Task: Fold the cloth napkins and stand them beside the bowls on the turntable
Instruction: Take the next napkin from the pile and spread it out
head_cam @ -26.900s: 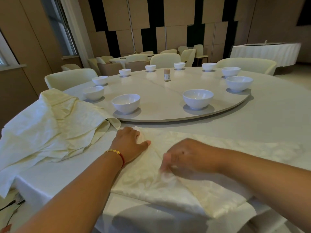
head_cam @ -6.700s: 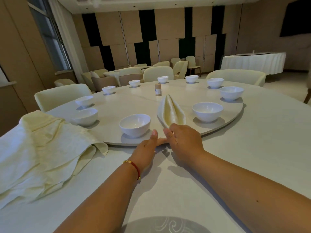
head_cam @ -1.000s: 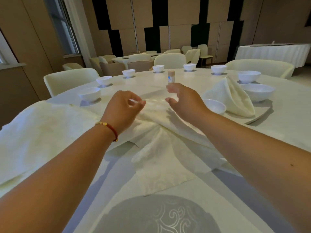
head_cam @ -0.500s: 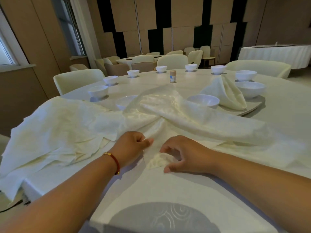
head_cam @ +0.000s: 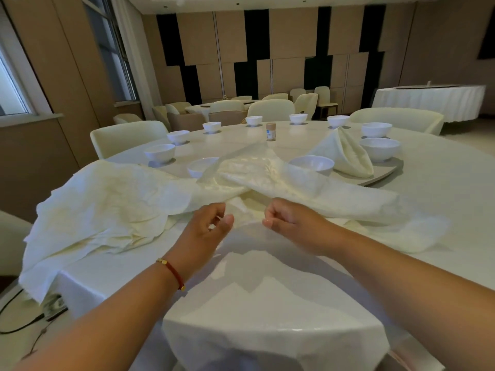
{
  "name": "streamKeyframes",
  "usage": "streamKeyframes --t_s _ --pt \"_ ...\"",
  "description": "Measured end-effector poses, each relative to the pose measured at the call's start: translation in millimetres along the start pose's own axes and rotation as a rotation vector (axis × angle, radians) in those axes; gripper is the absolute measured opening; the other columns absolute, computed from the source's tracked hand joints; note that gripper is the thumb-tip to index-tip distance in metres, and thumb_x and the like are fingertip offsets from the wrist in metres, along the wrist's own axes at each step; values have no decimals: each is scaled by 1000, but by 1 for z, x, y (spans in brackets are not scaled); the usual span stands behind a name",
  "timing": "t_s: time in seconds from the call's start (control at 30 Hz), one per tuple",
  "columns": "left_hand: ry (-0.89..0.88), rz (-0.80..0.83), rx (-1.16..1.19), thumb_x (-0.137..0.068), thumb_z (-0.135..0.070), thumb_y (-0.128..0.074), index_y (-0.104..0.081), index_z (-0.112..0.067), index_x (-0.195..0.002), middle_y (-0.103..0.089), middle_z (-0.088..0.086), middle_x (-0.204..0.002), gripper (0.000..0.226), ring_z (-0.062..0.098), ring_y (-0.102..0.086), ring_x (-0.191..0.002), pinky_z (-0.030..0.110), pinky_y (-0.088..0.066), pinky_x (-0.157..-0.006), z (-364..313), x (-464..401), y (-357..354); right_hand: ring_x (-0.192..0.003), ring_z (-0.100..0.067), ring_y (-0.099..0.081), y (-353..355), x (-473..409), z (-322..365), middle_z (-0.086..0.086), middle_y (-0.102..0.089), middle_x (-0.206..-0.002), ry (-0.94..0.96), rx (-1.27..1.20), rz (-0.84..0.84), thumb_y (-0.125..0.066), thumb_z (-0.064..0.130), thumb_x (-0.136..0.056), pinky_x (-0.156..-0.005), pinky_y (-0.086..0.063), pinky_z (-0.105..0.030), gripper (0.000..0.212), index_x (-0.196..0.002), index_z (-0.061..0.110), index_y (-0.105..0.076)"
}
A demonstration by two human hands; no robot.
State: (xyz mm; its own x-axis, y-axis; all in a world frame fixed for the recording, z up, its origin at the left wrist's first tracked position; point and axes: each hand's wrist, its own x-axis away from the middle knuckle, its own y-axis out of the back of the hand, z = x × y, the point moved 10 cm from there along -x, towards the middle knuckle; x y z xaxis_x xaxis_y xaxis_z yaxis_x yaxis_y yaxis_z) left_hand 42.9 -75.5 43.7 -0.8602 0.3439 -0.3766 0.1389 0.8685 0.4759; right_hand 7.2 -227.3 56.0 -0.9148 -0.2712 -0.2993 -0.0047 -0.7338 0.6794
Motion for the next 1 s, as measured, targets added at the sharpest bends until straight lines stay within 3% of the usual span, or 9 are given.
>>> streamKeyframes --t_s 0.07,0.13,0.23,0.33,0.5,0.6,0.8,0.93,1.0 --pt "-14 21 80 -73 -78 -42 -61 -19 -103 -61 0 -100 69 10 -59 -89 24 -51 -78 1 7 2 -58 0 -37 7 9 10 15 -43 -66 -11 -48 2 -52 25 -97 -56 -32 -15 23 -75 26 -46" --pt "37 -116 130 -76 -70 -45 -61 -23 -99 -62 -2 -100 55 10 -61 -91 25 -52 -80 11 4 20 -61 -3 -37 6 17 17 16 -44 -66 -16 -96 53 -53 27 -97 -58 -32 -18 22 -75 27 -47" --pt "194 -357 -101 -86 -48 -61 -56 -19 -116 -56 7 -121 42 23 -57 -108 38 -49 -90 36 -1 56 -65 -6 -37 -5 30 22 16 -44 -68 -9 -128 149 -54 31 -96 -62 -33 -21 20 -78 22 -49" --pt "409 -280 -295 -83 -46 -67 -45 -7 -135 -54 12 -130 69 28 -54 -117 37 -43 -98 62 -1 57 -64 -4 -37 -18 39 19 15 -45 -69 -19 -110 239 -56 28 -96 -61 -33 -21 19 -81 19 -50" --pt "442 -147 -323 -88 -32 -66 -66 -9 -68 -67 6 -71 30 20 -59 -68 30 -46 -69 62 -10 48 -63 -1 -39 -25 47 8 19 -47 -67 -62 -106 324 -57 29 -96 -61 -34 -17 22 -75 32 -51" --pt "413 -143 -240 -94 -22 -56 -59 -8 -62 -63 6 -66 35 22 -56 -65 30 -45 -67 48 -29 54 -64 0 -40 -25 44 5 22 -49 -69 -61 -129 341 -56 31 -94 -63 -35 -16 23 -73 38 -53" --pt "301 -108 -575 -96 -26 -52 -62 -7 -80 -63 12 -83 27 26 -56 -78 31 -41 -73 10 -93 74 -66 -22 -41 -41 42 3 7 -49 -71 -115 -187 483 -56 46 -84 -60 -38 -42 14 -72 39 -54" --pt "322 -184 -376 -96 -15 -52 -61 3 -106 -67 15 -95 23 20 -65 -76 24 -54 -69 2 -128 88 -64 -22 -38 -48 38 6 8 -47 -68 -111 -240 541 -56 47 -84 -58 -36 -44 15 -73 38 -55" --pt "319 -211 -302 -97 -14 -49 -53 -6 -128 -59 12 -124 32 19 -60 -96 20 -47 -78 2 -133 87 -64 -19 -38 -45 36 6 12 -47 -67 -102 -263 538 -56 46 -85 -60 -35 -40 16 -73 37 -54"
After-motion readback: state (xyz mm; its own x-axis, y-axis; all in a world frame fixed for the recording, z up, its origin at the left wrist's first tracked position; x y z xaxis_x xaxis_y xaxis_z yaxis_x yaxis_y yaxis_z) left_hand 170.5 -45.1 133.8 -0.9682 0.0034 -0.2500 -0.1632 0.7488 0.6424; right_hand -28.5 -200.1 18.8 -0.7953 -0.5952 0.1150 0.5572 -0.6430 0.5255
